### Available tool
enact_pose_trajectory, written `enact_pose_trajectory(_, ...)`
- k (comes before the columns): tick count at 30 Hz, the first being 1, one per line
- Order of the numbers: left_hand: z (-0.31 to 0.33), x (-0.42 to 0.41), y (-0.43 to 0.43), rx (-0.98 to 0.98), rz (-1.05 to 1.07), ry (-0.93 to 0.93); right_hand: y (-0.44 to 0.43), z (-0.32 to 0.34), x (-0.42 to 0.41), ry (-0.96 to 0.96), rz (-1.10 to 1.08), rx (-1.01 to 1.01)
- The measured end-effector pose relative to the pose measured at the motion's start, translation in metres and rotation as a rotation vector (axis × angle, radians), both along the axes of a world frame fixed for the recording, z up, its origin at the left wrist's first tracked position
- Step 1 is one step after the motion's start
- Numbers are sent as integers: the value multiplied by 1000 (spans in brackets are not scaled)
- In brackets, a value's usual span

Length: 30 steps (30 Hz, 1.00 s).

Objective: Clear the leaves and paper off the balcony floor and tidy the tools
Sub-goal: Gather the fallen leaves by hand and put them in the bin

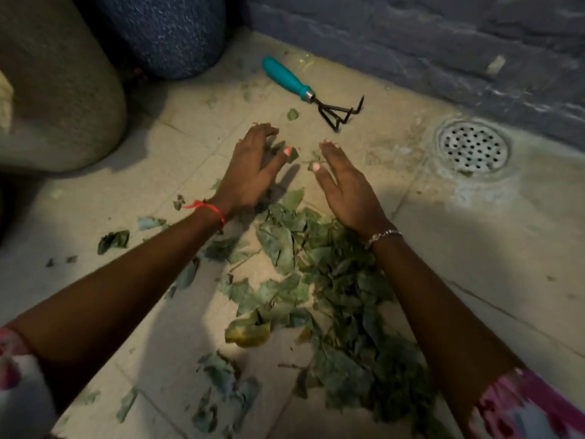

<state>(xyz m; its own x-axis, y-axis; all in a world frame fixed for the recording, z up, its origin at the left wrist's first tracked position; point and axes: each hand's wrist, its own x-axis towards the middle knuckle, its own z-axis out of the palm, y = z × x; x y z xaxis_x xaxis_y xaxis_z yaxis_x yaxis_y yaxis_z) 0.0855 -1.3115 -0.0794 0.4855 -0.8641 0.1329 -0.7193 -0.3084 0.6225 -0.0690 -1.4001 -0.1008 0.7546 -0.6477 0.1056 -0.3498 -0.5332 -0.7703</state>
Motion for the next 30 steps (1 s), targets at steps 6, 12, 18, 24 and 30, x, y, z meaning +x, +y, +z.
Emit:
enact_pose_trajectory(6,-6,59,-29,100,-6,-3,-20,-3,45,121,71,-171)
enact_pose_trajectory(12,-22,92,-47,137,65,-100,-32,-8,76,200,77,-321)
enact_pose_trajectory(18,-23,98,-55,280,-4,-83,-40,-12,86,264,114,-367)
enact_pose_trajectory(24,-17,63,-42,8,-137,409,-40,-3,84,181,212,-320)
enact_pose_trajectory(30,-19,3,0,-170,-9,920,-15,6,51,50,218,3)
